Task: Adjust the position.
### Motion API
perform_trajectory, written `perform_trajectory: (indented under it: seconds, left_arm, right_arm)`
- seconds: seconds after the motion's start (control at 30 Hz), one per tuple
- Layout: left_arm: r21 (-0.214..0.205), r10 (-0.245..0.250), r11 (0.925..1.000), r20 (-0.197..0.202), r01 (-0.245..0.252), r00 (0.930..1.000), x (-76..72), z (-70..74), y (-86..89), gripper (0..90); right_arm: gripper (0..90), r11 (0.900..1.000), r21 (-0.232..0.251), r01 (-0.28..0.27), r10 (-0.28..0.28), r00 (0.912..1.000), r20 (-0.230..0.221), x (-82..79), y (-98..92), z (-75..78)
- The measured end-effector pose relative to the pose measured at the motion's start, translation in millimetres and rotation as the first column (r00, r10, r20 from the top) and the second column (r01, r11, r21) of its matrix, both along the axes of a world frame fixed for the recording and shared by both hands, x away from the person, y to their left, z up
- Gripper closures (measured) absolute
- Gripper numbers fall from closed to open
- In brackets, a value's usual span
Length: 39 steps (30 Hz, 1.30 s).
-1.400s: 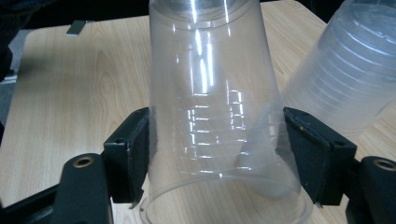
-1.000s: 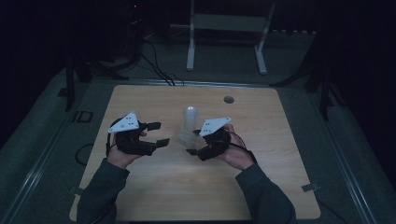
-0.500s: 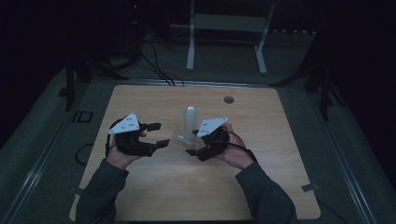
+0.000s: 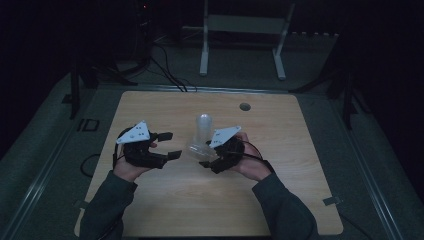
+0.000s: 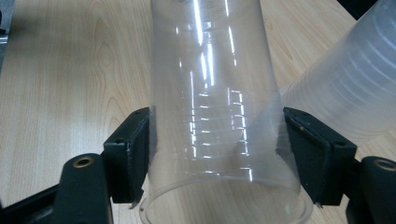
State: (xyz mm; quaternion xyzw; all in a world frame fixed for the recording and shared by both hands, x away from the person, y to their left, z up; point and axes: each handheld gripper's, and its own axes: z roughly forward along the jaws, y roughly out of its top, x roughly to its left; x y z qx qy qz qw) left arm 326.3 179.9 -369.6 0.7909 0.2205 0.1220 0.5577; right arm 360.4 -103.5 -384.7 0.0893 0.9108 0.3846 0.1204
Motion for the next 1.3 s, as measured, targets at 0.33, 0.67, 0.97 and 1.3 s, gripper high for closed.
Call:
perform_trajectory:
  seconds: [0.33, 0.67, 0.97, 1.3]
  left_arm:
    - [0.047, -0.02, 0.9987, -0.004, 0.02, 0.9998, -0.2, 1.4, -5.7, 27.1]
    - [0.145, -0.037, 0.9888, 0.004, 0.036, 0.9993, 0.2, 7.7, -9.0, 27.0]
    - [0.18, -0.032, 0.9832, 0.005, 0.031, 0.9995, 1.5, 9.8, -8.7, 27.0]
    - [0.271, -0.057, 0.9609, -0.002, 0.056, 0.9984, -0.7, 11.2, -14.2, 26.0]
  right_arm:
    - [28.6, 0.9993, -0.036, -0.006, 0.006, 1.0, 0.007, -0.3, 3.9, -2.2]
    - [28.7, 0.9981, -0.061, -0.012, 0.013, 0.9999, 0.011, -0.3, 5.8, -1.8]
    - [28.7, 0.9971, -0.076, -0.011, 0.012, 0.9998, 0.014, -0.4, 4.8, -1.2]
    - [28.7, 0.9939, -0.109, -0.021, 0.023, 0.9996, 0.014, -1.4, 7.5, -3.0]
